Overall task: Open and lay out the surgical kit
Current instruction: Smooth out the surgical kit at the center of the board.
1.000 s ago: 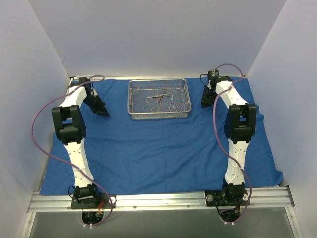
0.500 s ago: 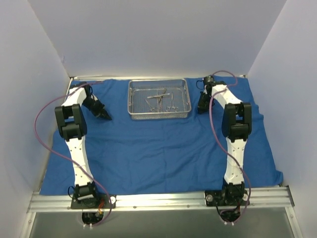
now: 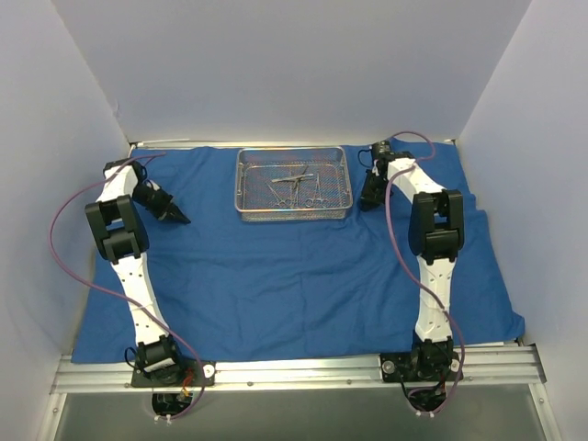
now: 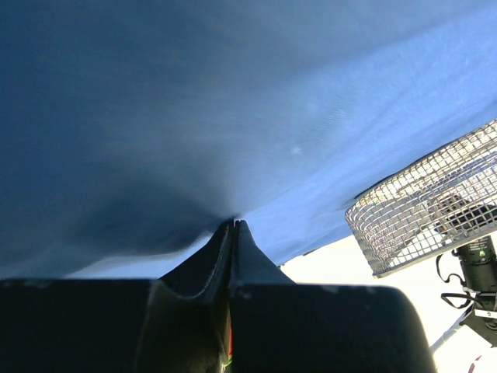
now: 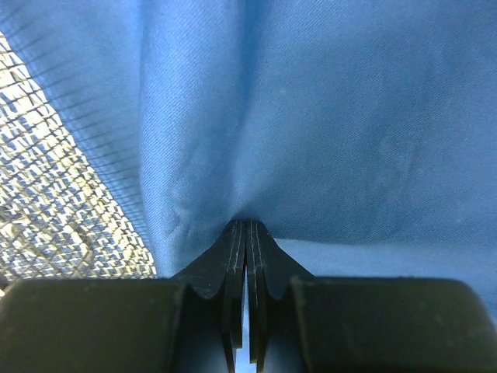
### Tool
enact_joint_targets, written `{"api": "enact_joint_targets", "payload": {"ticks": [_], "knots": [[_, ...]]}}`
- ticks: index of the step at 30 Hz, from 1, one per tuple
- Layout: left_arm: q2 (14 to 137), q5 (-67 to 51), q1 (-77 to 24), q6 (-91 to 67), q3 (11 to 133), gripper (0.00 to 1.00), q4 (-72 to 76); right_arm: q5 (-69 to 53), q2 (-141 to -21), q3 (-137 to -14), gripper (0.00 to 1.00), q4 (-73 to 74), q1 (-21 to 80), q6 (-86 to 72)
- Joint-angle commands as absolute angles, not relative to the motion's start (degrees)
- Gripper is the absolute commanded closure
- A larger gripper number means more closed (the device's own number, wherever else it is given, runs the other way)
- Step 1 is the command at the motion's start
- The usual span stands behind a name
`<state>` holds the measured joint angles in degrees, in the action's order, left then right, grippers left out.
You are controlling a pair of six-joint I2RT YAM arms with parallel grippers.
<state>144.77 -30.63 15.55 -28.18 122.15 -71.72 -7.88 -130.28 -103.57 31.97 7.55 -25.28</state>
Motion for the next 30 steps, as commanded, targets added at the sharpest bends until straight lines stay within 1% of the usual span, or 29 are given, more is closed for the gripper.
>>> {"api": "enact_joint_targets", "payload": {"ticks": [1, 5, 7, 9, 13, 17, 19, 24, 26, 30], "knots": [[148.27, -20.92, 18.1, -24.35, 124.01, 0.98, -70.22, -12.56, -131.66, -99.76, 1.0, 33.23, 10.19, -28.12], [150.47, -20.74, 18.54, -23.38, 129.09, 0.98, -72.42, -13.01, -132.97, -100.63, 1.0, 33.04, 10.02, -28.92], [150.82, -21.35, 18.63, -23.73, 129.55, 0.98, -71.54, -11.7, -135.78, -104.39, 1.0, 35.93, 9.15, -27.69], [151.08, -21.62, 18.63, -23.91, 129.73, 0.98, -71.89, -10.55, -136.49, -104.86, 1.0, 37.17, 8.09, -27.33], [149.34, -21.01, 18.81, -23.56, 126.4, 0.98, -70.67, -11.42, -130.79, -94.26, 1.0, 33.15, 6.24, -28.73], [147.92, -20.48, 19.33, -23.47, 122.96, 0.98, -69.08, -10.9, -126.75, -88.61, 1.0, 31.91, 6.24, -31.19], [148.18, -20.92, 19.34, -23.38, 123.31, 0.98, -69.08, -8.54, -126.48, -87.9, 1.0, 32.6, 5.45, -31.55], [147.92, -21.8, 18.72, -23.73, 125.94, 0.98, -69.52, -4.92, -126.3, -84.64, 1.0, 32.87, -3.07, -28.04], [146.96, -21.62, 18.63, -23.73, 125.51, 0.98, -68.74, -4.66, -125.42, -84.64, 1.0, 32.35, -3.95, -26.55], [143.54, -21.62, 18.55, -23.73, 122.09, 0.97, -66.36, -5.1, -125.51, -89.01, 0.99, 32.86, -2.9, -23.3]]}}
